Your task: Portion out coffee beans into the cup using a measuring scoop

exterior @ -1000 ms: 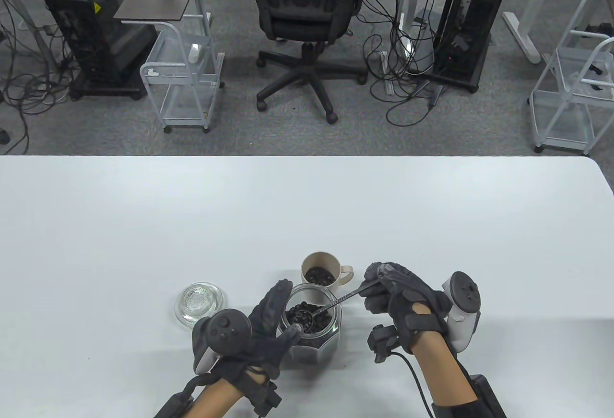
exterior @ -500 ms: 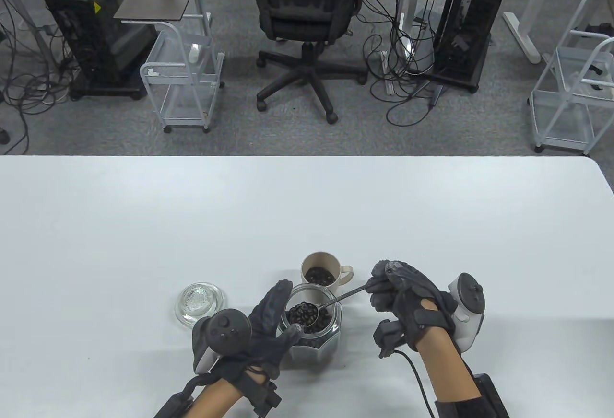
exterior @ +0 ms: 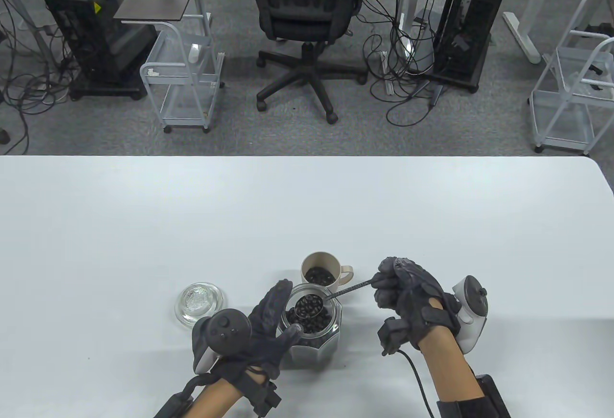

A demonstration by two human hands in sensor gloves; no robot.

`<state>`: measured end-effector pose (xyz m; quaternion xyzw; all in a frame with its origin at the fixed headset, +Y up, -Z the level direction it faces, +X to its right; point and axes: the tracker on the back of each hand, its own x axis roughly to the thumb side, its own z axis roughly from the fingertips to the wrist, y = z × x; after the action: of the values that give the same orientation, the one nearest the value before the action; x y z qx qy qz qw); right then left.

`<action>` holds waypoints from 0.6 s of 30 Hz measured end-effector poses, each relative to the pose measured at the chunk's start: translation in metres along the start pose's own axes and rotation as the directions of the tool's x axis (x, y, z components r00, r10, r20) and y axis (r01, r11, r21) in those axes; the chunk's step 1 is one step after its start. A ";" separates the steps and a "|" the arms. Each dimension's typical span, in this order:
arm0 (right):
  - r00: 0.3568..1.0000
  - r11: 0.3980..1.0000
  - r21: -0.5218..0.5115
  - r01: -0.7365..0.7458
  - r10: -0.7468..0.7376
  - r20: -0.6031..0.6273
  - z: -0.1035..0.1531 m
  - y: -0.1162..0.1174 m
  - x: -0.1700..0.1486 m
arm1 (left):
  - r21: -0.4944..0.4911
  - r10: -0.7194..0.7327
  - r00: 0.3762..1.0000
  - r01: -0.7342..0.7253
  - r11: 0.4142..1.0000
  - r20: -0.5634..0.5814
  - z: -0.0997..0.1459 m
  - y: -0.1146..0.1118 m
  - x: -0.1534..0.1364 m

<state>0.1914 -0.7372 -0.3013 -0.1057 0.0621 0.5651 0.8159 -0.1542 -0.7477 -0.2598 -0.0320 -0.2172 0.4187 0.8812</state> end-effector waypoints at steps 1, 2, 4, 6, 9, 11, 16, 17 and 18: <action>1.000 1.000 0.000 0.013 -0.013 -0.001 0.000 0.000 0.000 | 0.000 0.001 1.000 -0.001 1.000 0.000 0.000 0.000 0.000; 0.999 0.999 0.000 0.035 -0.035 -0.002 0.001 0.000 0.000 | -0.002 0.000 1.000 0.000 1.000 -0.001 0.000 0.000 0.000; 0.998 0.998 0.002 0.069 -0.069 -0.004 0.002 -0.002 0.001 | -0.002 -0.001 1.000 0.001 1.000 -0.001 0.000 0.000 0.000; 0.996 0.996 -0.006 0.088 -0.088 -0.003 0.002 -0.003 0.003 | -0.002 0.000 1.000 0.000 1.000 -0.002 0.000 0.000 0.000; 0.993 0.993 -0.030 0.115 -0.115 0.008 0.003 -0.007 0.005 | -0.002 0.000 1.000 0.000 1.000 -0.002 0.000 0.000 0.000; 0.991 0.990 -0.043 0.133 -0.133 0.010 0.003 -0.010 0.006 | -0.003 0.000 1.000 0.000 1.000 -0.002 0.000 0.000 0.000; 0.986 0.982 -0.092 0.168 -0.166 0.024 0.004 -0.018 0.007 | -0.003 0.000 1.000 0.000 1.000 -0.002 0.000 0.000 0.000; 0.985 0.980 -0.101 0.173 -0.171 0.027 0.004 -0.020 0.007 | -0.003 0.000 1.000 0.000 1.000 -0.002 0.000 0.000 0.000; 0.985 0.979 -0.107 0.175 -0.173 0.027 0.003 -0.021 0.007 | -0.003 0.000 1.000 0.000 1.000 -0.002 0.000 0.000 0.000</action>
<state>0.2130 -0.7372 -0.2974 -0.1502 0.0147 0.4949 0.8557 -0.1543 -0.7477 -0.2601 -0.0338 -0.2171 0.4182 0.8814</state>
